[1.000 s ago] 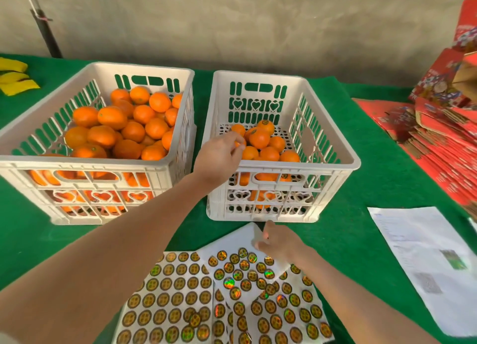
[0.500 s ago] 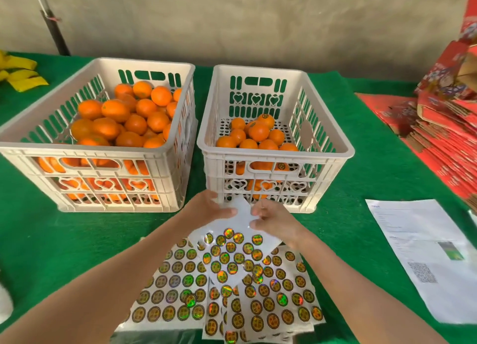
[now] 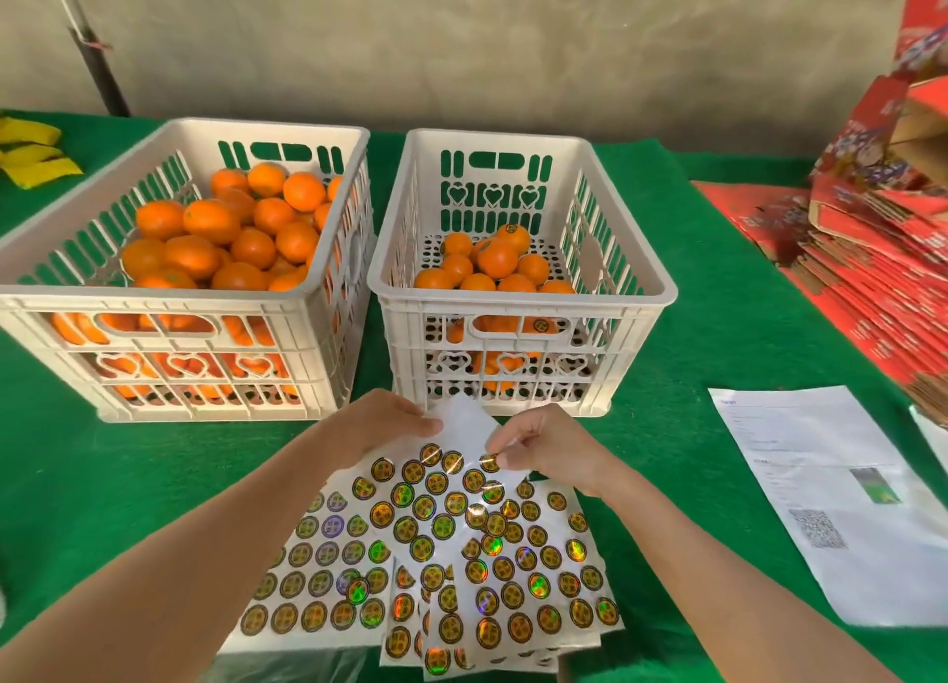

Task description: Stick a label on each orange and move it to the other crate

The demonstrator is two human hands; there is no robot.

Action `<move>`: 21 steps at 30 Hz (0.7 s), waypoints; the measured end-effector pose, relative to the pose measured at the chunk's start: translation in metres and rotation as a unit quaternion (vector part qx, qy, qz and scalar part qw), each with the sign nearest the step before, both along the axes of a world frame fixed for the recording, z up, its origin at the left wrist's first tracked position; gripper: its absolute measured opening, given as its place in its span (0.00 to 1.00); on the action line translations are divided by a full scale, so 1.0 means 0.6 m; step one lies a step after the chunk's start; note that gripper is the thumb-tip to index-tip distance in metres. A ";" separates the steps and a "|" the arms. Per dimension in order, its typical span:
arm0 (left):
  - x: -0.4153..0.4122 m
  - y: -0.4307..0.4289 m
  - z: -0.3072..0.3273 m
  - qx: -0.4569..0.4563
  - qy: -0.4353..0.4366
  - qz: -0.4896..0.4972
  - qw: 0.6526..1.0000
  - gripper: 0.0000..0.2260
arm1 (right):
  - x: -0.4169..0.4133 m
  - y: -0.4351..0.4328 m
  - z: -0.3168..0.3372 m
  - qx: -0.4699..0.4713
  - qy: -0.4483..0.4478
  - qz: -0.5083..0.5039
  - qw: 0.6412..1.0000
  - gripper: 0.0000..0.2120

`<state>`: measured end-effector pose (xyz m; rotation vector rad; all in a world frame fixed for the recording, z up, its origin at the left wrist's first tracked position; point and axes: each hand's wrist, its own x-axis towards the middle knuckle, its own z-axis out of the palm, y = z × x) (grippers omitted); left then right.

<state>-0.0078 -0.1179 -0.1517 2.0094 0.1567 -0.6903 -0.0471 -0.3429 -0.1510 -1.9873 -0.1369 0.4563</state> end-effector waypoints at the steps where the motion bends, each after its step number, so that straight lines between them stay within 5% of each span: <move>1: 0.000 -0.001 -0.002 0.010 -0.001 -0.007 1.000 0.13 | -0.001 0.001 -0.001 -0.011 -0.005 0.008 1.000 0.10; 11: -0.004 -0.023 -0.009 0.049 -0.046 -0.059 0.996 0.05 | -0.020 -0.017 -0.005 0.018 0.068 -0.032 0.997 0.09; 15: -0.009 -0.039 -0.017 0.095 -0.121 -0.115 0.981 0.17 | -0.025 -0.022 -0.009 -0.041 0.097 -0.014 0.994 0.09; 18: -0.011 -0.036 -0.016 0.094 -0.185 -0.091 0.974 0.23 | -0.026 -0.015 0.002 -0.159 -0.008 0.007 0.987 0.11; 21: -0.009 -0.025 0.000 0.084 -0.255 -0.070 0.961 0.11 | -0.025 0.018 0.045 -0.108 -0.137 -0.002 0.985 0.13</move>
